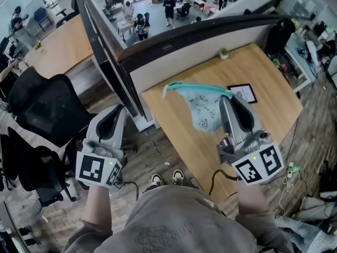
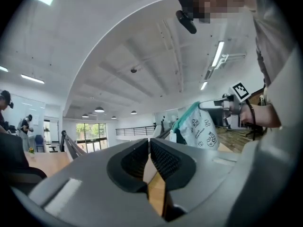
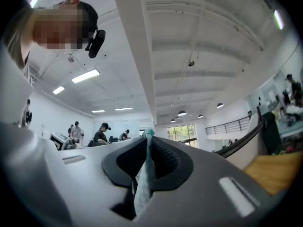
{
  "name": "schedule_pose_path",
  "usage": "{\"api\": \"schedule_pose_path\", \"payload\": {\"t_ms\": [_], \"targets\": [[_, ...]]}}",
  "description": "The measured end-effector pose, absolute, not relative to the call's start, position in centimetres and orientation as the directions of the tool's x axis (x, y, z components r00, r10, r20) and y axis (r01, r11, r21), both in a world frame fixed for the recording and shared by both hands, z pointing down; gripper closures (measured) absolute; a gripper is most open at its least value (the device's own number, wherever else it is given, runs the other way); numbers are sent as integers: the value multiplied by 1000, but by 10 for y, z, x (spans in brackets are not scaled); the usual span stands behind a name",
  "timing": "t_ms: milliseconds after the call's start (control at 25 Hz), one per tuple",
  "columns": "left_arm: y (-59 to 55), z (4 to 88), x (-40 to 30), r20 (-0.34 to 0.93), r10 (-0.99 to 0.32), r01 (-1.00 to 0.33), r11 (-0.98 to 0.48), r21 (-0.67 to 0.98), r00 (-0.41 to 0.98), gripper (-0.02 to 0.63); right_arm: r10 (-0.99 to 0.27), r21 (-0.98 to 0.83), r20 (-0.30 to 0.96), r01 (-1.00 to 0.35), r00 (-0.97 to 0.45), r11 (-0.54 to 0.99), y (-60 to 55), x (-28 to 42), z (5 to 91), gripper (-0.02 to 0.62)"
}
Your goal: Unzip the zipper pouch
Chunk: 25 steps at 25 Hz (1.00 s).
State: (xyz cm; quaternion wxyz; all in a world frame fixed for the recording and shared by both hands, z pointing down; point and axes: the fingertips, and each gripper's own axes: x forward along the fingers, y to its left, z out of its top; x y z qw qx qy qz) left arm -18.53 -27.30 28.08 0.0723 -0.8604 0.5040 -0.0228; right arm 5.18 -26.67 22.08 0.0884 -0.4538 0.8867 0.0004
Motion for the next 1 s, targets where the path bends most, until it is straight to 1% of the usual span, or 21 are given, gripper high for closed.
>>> {"api": "schedule_pose_path", "payload": {"t_ms": [160, 280, 400, 600, 800, 1000], "targets": [[-270, 252, -197, -111, -907, -908, -386, -163, 405, 594, -847, 39, -194, -867, -495, 498, -258, 50, 204, 557], [-265, 238, -202, -149, -924, -925, -319, -204, 352, 597, -859, 81, -225, -887, -461, 455, -251, 47, 197, 557], [-263, 240, -203, -129, -938, -930, -286, -232, 321, 597, -864, 81, -241, -896, -442, 436, -245, 47, 195, 557], [-258, 257, -197, -78, -942, -926, -303, -226, 327, 598, -876, 59, -223, -902, -429, 427, -238, 50, 207, 557], [-255, 286, -191, -15, -941, -920, -326, -219, 337, 606, -892, 96, -154, -905, -424, 414, -240, 54, 235, 557], [-250, 312, -186, 37, -940, -915, -340, -217, 340, 606, -905, 96, -63, -905, -420, 414, -241, 60, 272, 557]]}}
